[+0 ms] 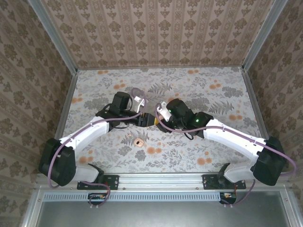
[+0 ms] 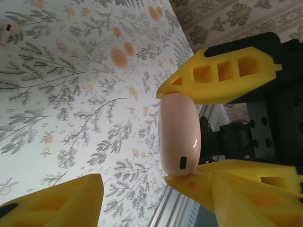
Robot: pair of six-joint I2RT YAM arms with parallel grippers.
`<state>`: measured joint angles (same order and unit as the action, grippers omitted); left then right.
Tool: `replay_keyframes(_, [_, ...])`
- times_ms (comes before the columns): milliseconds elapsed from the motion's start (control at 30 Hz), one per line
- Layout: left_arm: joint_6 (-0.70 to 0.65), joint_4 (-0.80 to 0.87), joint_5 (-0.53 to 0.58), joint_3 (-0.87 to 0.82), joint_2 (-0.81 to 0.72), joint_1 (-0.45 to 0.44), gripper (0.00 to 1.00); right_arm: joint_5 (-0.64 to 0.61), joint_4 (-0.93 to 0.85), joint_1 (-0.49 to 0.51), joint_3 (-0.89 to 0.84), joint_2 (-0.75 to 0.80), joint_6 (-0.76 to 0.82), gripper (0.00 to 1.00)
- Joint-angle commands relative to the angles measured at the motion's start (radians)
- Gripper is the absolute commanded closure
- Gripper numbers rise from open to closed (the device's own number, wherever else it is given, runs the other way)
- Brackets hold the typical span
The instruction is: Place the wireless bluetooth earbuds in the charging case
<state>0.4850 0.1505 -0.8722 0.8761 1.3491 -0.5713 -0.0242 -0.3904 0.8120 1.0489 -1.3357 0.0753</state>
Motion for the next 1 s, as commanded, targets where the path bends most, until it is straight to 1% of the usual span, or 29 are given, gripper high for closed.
replay_keyframes(0, [0.064, -0.068, -0.022, 0.025, 0.010, -0.007, 0.41, 0.044, 0.057, 0.006, 0.002, 0.019, 0.059, 0.57])
replay_keyframes(133, [0.102, -0.123, -0.046, 0.018, 0.014, -0.009, 0.43, 0.057, 0.057, 0.007, 0.008, 0.011, 0.055, 0.57])
replay_keyframes(400, [0.143, -0.159, -0.077, 0.014, 0.037, -0.011, 0.43, 0.075, 0.065, 0.007, 0.013, -0.001, 0.055, 0.58])
replay_keyframes(533, [0.155, -0.163, -0.085, 0.013, 0.050, -0.019, 0.46, 0.070, 0.067, 0.006, 0.020, -0.005, 0.060, 0.58])
replay_keyframes(600, [0.158, -0.160, -0.084, 0.013, 0.049, -0.019, 0.52, 0.066, 0.066, 0.006, 0.023, -0.007, 0.059, 0.57])
replay_keyframes(733, [0.142, -0.134, -0.067, 0.024, 0.044, -0.015, 0.68, 0.040, 0.072, 0.005, 0.024, -0.008, 0.044, 0.55])
replay_keyframes(833, [0.144, -0.136, -0.050, 0.030, 0.039, -0.006, 0.77, 0.026, 0.075, -0.003, 0.023, -0.003, 0.027, 0.52])
replay_keyframes(900, [0.150, -0.147, -0.045, 0.032, 0.038, -0.001, 0.81, 0.027, 0.079, -0.012, 0.022, 0.005, 0.011, 0.48])
replay_keyframes(967, [0.159, -0.169, -0.033, 0.035, 0.032, 0.011, 0.84, 0.037, 0.083, -0.026, 0.023, 0.015, -0.012, 0.39])
